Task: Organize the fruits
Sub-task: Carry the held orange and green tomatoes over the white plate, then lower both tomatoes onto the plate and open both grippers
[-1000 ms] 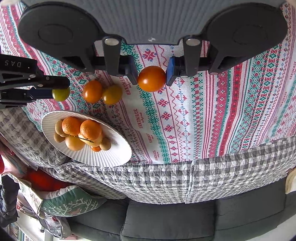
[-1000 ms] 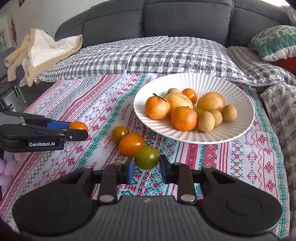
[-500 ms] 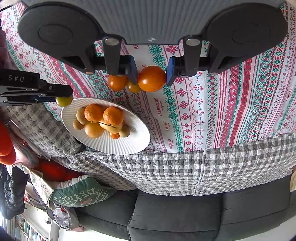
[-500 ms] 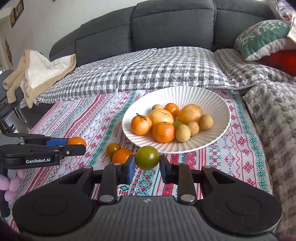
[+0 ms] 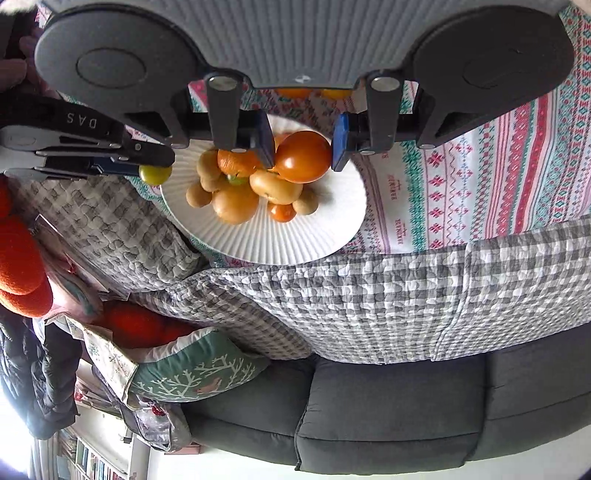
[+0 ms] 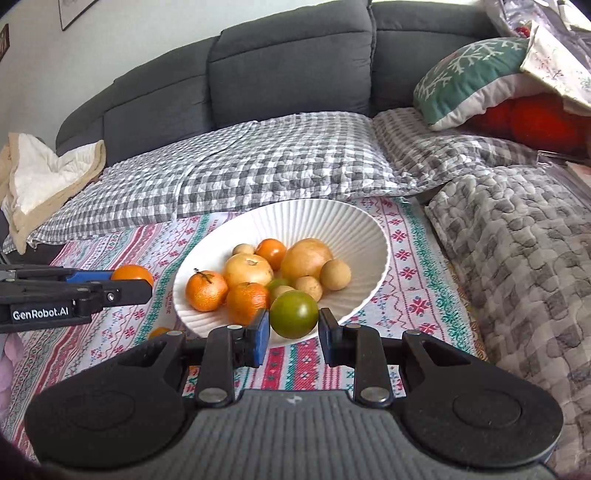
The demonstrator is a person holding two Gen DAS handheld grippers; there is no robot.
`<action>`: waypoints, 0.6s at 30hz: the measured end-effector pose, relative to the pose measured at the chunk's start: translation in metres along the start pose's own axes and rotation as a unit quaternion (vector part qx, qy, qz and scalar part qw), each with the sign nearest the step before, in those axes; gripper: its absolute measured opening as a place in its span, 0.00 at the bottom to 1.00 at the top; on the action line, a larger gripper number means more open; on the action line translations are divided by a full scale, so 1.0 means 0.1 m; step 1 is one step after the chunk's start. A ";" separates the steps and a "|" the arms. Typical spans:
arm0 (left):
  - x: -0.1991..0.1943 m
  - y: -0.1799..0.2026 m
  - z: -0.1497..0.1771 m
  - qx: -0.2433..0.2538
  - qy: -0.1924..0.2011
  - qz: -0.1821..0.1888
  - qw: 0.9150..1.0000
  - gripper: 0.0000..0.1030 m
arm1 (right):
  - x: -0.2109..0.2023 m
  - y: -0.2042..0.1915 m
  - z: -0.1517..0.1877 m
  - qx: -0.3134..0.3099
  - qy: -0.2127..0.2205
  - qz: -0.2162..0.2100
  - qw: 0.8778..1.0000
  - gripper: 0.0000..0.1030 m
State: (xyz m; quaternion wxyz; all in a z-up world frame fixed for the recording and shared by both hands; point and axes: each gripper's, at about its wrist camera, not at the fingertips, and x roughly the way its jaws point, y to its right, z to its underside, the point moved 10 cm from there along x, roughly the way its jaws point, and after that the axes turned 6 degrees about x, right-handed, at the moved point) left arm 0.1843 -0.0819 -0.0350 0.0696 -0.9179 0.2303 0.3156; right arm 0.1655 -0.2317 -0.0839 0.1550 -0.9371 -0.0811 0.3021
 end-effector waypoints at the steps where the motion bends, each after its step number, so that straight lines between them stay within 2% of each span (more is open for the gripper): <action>1: 0.05 0.03 -0.05 0.003 0.002 0.005 1.000 0.22 | 0.01 0.04 -0.01 0.005 0.002 0.004 1.000 0.25; 12: 0.64 0.24 -0.37 0.050 0.002 0.031 0.998 0.22 | 0.15 0.12 -0.07 0.001 0.009 0.016 1.000 0.25; 18: 0.91 0.22 -0.49 0.032 -0.015 0.039 0.999 0.22 | 0.20 0.10 -0.08 0.003 0.010 0.010 1.000 0.25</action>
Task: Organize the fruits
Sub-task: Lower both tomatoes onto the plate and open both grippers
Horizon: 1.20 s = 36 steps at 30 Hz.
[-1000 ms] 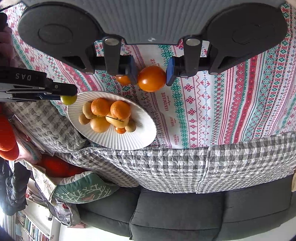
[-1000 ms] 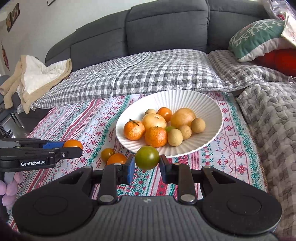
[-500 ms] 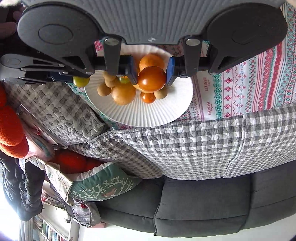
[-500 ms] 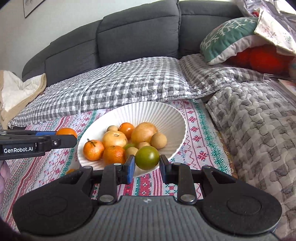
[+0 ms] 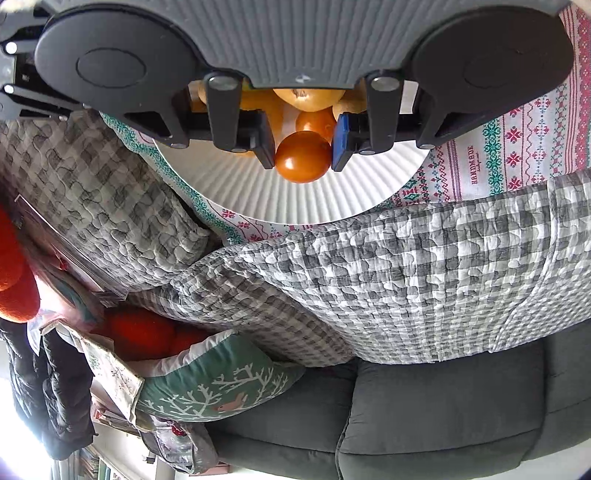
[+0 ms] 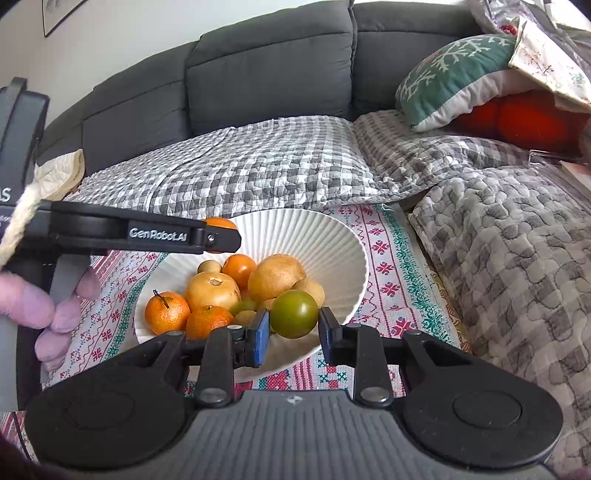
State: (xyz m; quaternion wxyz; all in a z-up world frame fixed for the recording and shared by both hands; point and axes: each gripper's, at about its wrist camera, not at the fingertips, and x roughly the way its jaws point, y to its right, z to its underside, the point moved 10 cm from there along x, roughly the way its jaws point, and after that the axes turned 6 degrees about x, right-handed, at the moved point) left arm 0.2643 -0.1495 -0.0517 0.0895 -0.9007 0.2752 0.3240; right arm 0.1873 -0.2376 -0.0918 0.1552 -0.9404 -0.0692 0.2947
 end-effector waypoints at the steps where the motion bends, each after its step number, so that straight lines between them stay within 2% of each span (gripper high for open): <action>1: 0.05 -0.02 -0.02 -0.008 -0.003 0.001 1.000 0.22 | 0.01 -0.01 0.00 -0.003 -0.001 0.000 1.000 0.25; 6: 0.23 -0.05 -0.06 -0.039 -0.021 0.010 0.999 0.22 | 0.04 -0.06 0.02 -0.016 -0.003 -0.002 1.000 0.27; 11: 0.34 0.01 -0.04 -0.042 -0.038 0.007 0.998 0.22 | 0.05 -0.07 0.02 -0.015 -0.002 -0.003 1.000 0.28; 18: 0.37 0.03 -0.02 -0.039 -0.048 -0.006 0.998 0.23 | 0.01 -0.10 0.02 -0.016 0.003 -0.009 1.000 0.46; 27: 0.09 -0.02 -0.06 -0.027 -0.028 -0.024 0.999 0.47 | -0.05 -0.07 0.01 -0.015 0.006 -0.002 1.000 0.61; 34: -0.31 -0.14 0.02 -0.045 -0.013 -0.038 0.998 0.71 | -0.14 -0.03 0.01 -0.008 0.006 0.002 1.000 0.70; 36: -0.41 -0.16 0.06 -0.043 -0.012 -0.045 0.998 0.74 | -0.17 -0.01 0.01 -0.008 0.007 0.007 1.000 0.73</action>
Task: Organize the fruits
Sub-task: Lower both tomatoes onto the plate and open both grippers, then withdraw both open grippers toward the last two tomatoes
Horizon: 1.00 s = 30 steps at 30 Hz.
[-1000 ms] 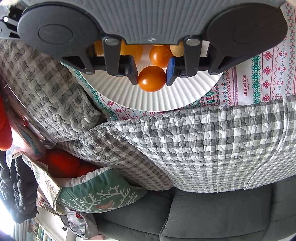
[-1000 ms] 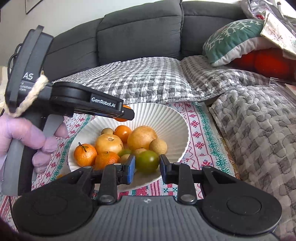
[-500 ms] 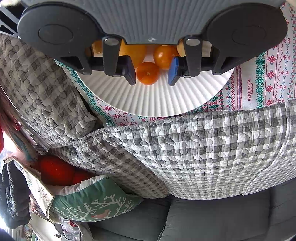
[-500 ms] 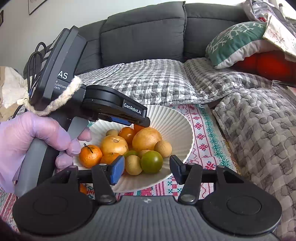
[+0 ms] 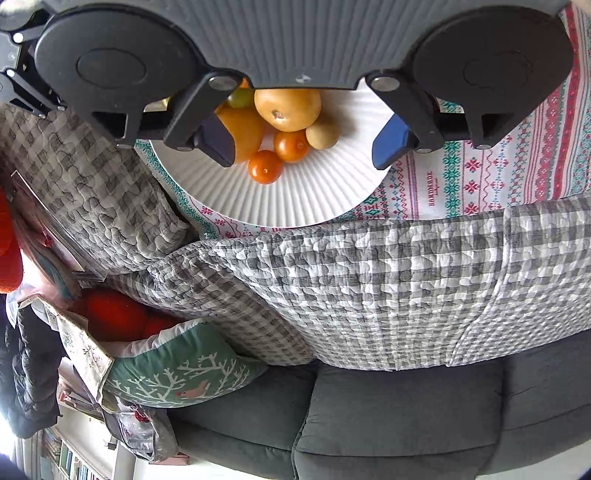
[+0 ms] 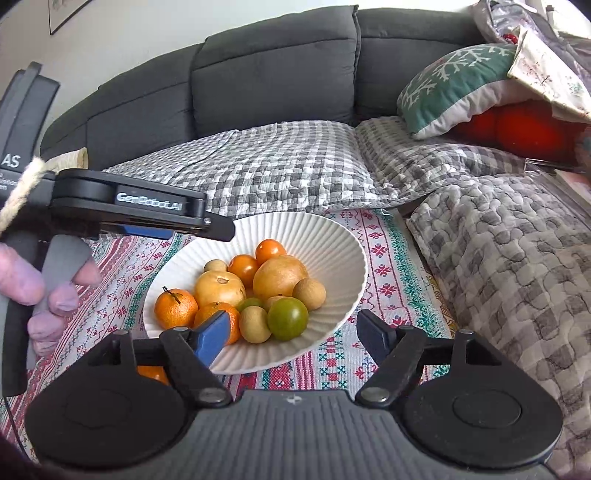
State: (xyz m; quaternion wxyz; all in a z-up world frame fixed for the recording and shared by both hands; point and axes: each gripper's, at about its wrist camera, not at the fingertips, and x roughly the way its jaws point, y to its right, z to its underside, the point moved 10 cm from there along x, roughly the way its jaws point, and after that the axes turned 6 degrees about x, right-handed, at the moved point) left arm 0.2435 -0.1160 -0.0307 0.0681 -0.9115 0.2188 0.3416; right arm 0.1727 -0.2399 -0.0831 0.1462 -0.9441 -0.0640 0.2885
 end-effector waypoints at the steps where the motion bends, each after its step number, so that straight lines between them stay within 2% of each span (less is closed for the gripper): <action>1: -0.04 -0.02 0.03 0.002 0.000 -0.003 1.000 0.75 | -0.02 0.00 0.00 0.002 0.000 0.001 1.000 0.75; 13: -0.54 -0.10 0.48 0.028 -0.006 -0.019 0.999 0.91 | -0.21 -0.04 0.08 0.007 -0.014 0.018 1.000 0.91; 22: -0.76 -0.21 0.82 0.017 -0.019 -0.033 0.999 0.92 | -0.30 -0.09 0.12 0.003 -0.013 0.035 0.999 0.99; 30: -0.84 -0.37 1.09 0.000 -0.023 -0.049 0.999 0.92 | -0.30 -0.16 0.20 -0.009 -0.018 0.034 0.999 0.99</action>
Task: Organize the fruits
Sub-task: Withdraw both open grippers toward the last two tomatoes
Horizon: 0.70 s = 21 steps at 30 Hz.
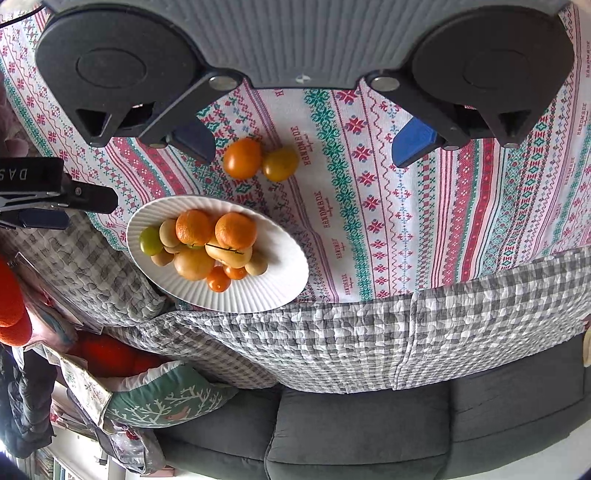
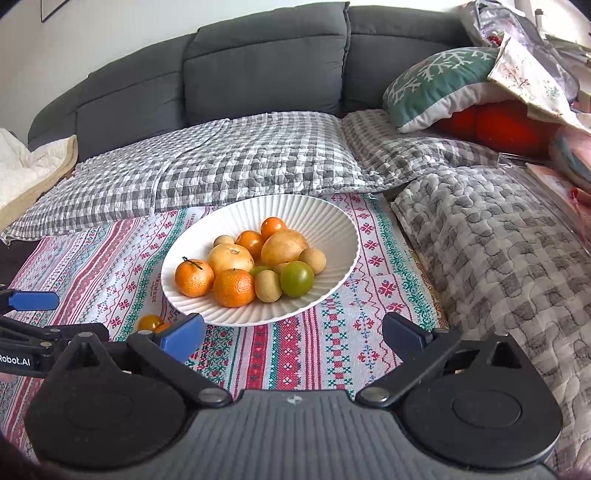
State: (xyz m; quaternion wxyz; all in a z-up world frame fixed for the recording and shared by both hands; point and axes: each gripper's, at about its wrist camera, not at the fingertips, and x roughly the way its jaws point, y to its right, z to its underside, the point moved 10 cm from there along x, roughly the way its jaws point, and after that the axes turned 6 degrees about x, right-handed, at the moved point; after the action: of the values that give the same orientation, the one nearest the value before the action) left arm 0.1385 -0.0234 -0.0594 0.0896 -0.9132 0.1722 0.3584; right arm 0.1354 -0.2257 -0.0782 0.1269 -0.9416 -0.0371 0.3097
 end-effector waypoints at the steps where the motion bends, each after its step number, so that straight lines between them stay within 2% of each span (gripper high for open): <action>1: 0.00 -0.03 0.03 -0.005 0.000 -0.002 1.000 0.92 | 0.00 -0.02 0.01 -0.005 0.000 -0.001 1.000 0.99; 7: 0.02 -0.23 0.15 -0.019 0.002 -0.021 1.000 0.92 | 0.06 -0.15 0.17 -0.034 -0.013 -0.008 0.999 0.99; 13: 0.09 -0.39 0.26 -0.018 0.004 -0.036 0.999 0.92 | 0.18 -0.36 0.34 -0.068 -0.027 -0.033 0.997 0.99; 21: 0.23 -0.41 0.33 0.034 -0.002 -0.051 0.998 0.92 | 0.34 -0.64 0.43 -0.099 -0.029 -0.073 0.992 0.98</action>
State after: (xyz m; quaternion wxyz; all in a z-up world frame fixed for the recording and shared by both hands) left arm 0.1497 0.0185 -0.0977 0.1391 -0.9164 0.1373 0.3493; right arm 0.1380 -0.1498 -0.1143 0.0545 -0.9350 -0.1399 0.3212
